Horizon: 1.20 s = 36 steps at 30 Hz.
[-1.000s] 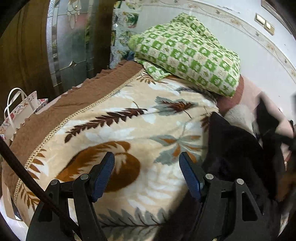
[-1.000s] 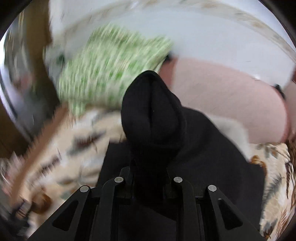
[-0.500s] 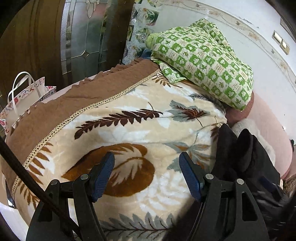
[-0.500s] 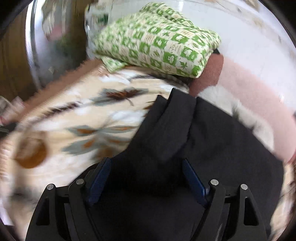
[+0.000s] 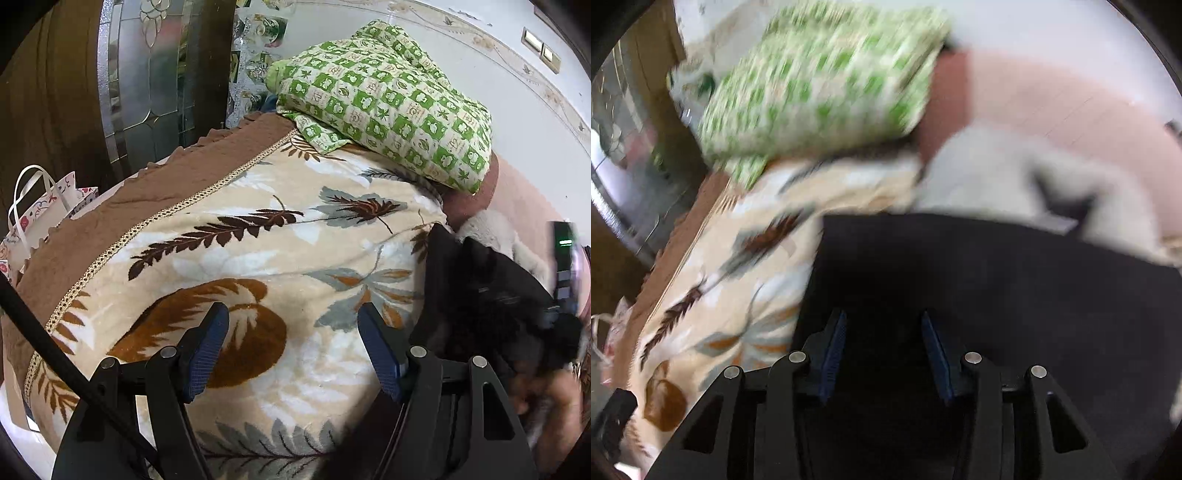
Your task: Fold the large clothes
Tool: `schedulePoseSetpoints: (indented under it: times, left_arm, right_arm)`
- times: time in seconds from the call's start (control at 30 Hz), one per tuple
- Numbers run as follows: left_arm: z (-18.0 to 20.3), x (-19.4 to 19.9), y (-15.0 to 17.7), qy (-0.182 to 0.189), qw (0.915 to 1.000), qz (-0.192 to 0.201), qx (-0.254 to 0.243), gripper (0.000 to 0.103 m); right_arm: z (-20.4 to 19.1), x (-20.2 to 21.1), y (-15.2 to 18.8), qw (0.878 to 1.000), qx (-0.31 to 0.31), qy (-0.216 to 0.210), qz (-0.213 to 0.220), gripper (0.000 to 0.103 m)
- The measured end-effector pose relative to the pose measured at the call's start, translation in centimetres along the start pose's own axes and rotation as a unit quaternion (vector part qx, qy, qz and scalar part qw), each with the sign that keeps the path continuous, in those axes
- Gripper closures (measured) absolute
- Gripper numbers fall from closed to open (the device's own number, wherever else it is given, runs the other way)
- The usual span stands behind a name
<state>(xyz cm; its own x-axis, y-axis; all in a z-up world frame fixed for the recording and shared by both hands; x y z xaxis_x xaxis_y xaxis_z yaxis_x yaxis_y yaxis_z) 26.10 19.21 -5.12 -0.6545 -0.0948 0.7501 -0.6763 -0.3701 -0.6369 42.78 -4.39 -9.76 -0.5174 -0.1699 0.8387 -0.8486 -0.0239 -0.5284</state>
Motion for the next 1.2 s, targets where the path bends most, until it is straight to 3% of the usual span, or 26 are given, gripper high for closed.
schedulePoseSetpoints:
  times: [0.1, 0.17, 0.27, 0.4, 0.57, 0.7, 0.83, 1.1, 1.2]
  left_arm:
    - [0.3, -0.4, 0.1, 0.001, 1.0000, -0.005, -0.005, 0.032]
    - [0.7, -0.6, 0.2, 0.006, 0.9999, -0.005, -0.011, 0.032]
    - [1.6, -0.7, 0.7, 0.018, 0.9992, -0.007, -0.034, 0.032]
    - [3.1, -1.2, 1.6, 0.030, 0.9966, -0.036, -0.068, 0.032]
    - [4.5, -1.5, 3.1, 0.059, 0.9910, -0.069, -0.099, 0.032]
    - [5.2, -2.2, 4.2, 0.073, 0.9858, -0.098, -0.116, 0.032]
    - [5.6, -2.7, 5.1, 0.057, 0.9846, -0.104, -0.129, 0.032]
    - [7.0, -1.9, 6.6, 0.017, 0.9784, -0.088, -0.186, 0.032]
    - [7.3, -1.3, 7.3, 0.001, 0.9757, -0.076, -0.205, 0.032]
  right_arm:
    - [-2.2, -2.0, 0.6, 0.997, 0.058, 0.039, -0.008, 0.022]
    - [-3.3, -1.4, 1.1, 0.993, 0.097, 0.065, -0.004, 0.021]
    - [-3.0, 2.5, 2.2, 0.994, 0.102, 0.034, 0.022, 0.021]
    - [2.2, 8.8, 5.3, 0.998, 0.042, -0.011, 0.044, 0.020]
    - [12.4, 14.1, 10.8, 0.997, -0.058, 0.019, 0.041, 0.020]
    - [21.7, 18.5, 16.6, 0.985, -0.149, 0.068, 0.049, 0.018]
    - [28.7, 21.6, 22.1, 0.965, -0.236, 0.102, 0.053, 0.017]
    - [34.1, 22.6, 29.2, 0.936, -0.337, 0.090, 0.054, 0.016]
    - [33.6, 23.9, 30.2, 0.927, -0.346, 0.123, 0.080, 0.016]
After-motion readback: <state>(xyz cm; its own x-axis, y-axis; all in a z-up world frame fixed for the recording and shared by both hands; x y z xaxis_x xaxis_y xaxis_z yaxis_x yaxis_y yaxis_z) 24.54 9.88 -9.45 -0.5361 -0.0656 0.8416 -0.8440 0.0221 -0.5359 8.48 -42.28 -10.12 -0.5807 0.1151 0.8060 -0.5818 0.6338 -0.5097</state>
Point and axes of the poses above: each gripper's, at about its wrist camera, not at the fingertips, and x roughly against the way its jaws point, z to its right, y to its underside, the point moved 3 cm from there along -x, roughly the way its jaws point, and after that the axes turned 2 degrees about -z, right-handed, at the moved point
